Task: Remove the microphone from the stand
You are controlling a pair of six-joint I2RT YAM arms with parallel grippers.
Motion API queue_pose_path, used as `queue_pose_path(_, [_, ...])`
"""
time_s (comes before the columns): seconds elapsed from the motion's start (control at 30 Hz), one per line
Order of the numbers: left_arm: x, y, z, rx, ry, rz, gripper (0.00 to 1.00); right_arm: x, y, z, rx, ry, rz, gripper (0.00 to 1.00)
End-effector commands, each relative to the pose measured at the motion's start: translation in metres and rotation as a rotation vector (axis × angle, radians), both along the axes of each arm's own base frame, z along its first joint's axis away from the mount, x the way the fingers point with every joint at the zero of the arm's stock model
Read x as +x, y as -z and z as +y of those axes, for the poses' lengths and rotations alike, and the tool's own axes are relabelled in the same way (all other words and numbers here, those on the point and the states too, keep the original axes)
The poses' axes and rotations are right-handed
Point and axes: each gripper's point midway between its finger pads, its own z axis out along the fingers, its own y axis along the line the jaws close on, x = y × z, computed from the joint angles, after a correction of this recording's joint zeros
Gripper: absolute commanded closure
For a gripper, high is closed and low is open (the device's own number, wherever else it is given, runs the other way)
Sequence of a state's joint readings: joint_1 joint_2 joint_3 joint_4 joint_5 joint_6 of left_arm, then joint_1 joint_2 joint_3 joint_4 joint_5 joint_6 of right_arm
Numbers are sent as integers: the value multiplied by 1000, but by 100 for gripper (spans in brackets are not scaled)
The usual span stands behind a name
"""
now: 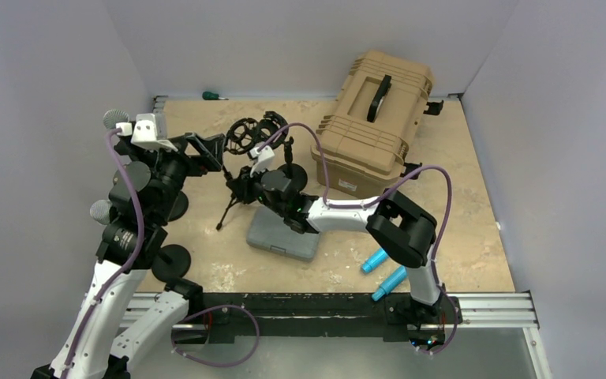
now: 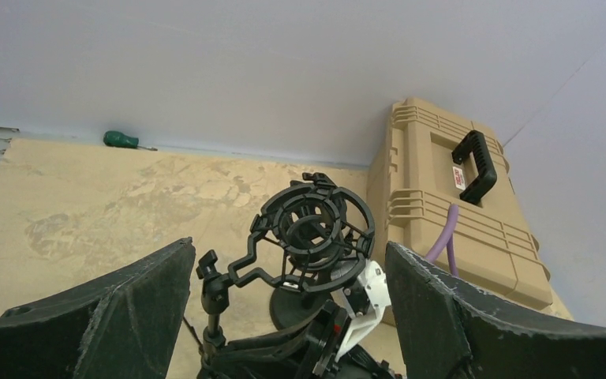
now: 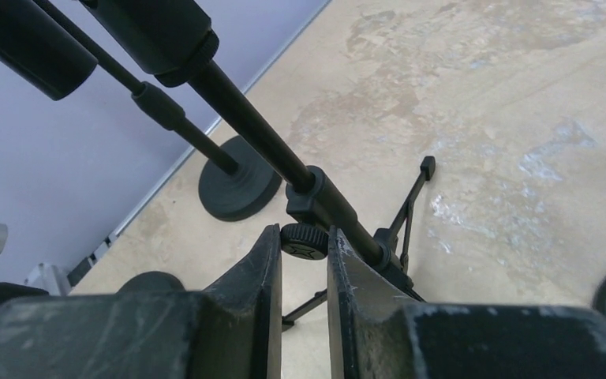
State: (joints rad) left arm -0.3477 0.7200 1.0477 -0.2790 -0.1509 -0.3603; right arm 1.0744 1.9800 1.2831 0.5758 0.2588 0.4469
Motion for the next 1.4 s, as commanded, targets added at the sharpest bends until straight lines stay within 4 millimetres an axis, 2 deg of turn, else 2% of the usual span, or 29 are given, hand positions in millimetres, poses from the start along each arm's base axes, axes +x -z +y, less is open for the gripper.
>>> queue_pose_path(0.0, [1, -13, -2, -27, 10, -25, 13, -23, 17, 16, 32, -224, 16, 86])
queue_pose_path(0.23, [1, -13, -3, -26, 16, -21, 12, -21, 10, -5, 94, -194, 41, 47])
queue_pose_path(0.4, [3, -11, -5, -22, 20, -14, 12, -33, -4, -15, 135, -203, 108, 33])
queue_pose_path(0.53, [3, -12, -6, -31, 29, -13, 12, -38, -18, -22, 209, -163, 184, 32])
queue_pose_path(0.67, [3, -12, -6, -38, 31, -11, 12, -26, -24, -15, 258, -65, 247, 41])
queue_pose_path(0.77, [3, -11, -4, -36, 24, -12, 12, -15, -16, -9, 248, 31, 300, 42])
queue_pose_path(0.97, [0, -15, -2, -37, 18, -24, 13, -5, -20, -10, 237, 189, 270, 44])
queue_pose_path(1.37, [-4, -18, 1, -41, 8, -38, 12, 8, -12, -6, 203, 241, 245, 55])
